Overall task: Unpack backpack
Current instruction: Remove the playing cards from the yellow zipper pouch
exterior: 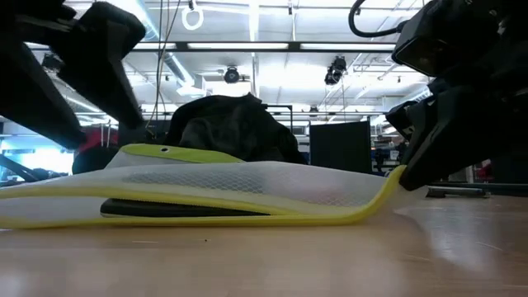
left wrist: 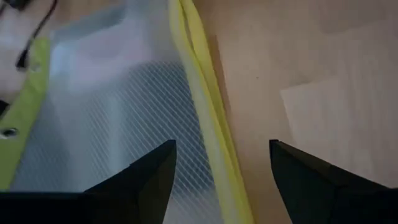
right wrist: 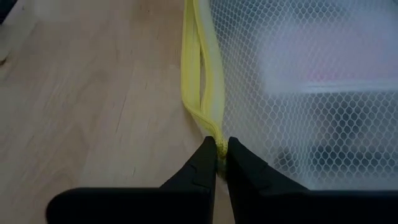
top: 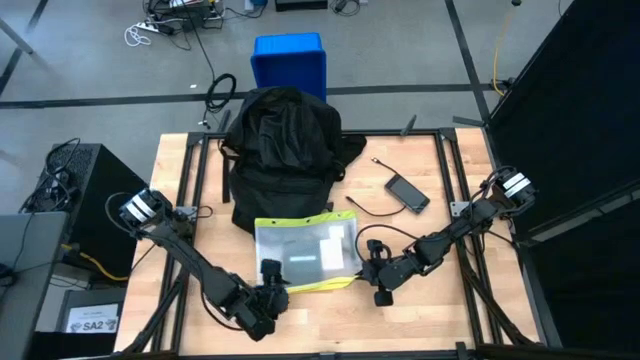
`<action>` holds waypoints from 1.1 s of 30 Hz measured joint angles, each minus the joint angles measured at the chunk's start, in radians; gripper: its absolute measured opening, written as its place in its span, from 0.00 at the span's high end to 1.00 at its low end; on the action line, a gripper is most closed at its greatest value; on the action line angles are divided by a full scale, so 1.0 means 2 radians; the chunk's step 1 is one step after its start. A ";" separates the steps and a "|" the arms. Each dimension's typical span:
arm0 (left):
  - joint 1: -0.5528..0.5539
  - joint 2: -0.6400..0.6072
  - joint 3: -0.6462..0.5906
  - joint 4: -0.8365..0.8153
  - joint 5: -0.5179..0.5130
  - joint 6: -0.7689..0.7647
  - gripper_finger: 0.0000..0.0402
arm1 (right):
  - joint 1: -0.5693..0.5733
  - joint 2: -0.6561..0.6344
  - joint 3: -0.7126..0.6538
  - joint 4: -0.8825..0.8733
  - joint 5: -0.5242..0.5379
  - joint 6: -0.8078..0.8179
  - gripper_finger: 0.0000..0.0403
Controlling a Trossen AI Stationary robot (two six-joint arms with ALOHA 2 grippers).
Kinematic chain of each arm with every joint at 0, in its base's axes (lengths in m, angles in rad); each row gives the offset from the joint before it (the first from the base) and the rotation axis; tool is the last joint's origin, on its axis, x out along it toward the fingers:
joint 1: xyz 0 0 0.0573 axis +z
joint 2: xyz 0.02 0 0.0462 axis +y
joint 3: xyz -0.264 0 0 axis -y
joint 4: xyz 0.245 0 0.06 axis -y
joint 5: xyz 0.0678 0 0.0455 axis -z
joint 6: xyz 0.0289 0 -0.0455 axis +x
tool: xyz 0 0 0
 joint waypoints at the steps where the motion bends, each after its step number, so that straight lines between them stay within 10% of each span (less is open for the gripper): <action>1: 0.000 0.003 0.007 -0.007 -0.006 0.006 0.42 | 0.000 0.000 0.000 0.004 0.000 0.000 0.99; 33: -0.004 0.059 0.045 -0.172 -0.026 -0.058 0.43 | 0.000 0.000 0.000 0.018 0.000 0.000 0.97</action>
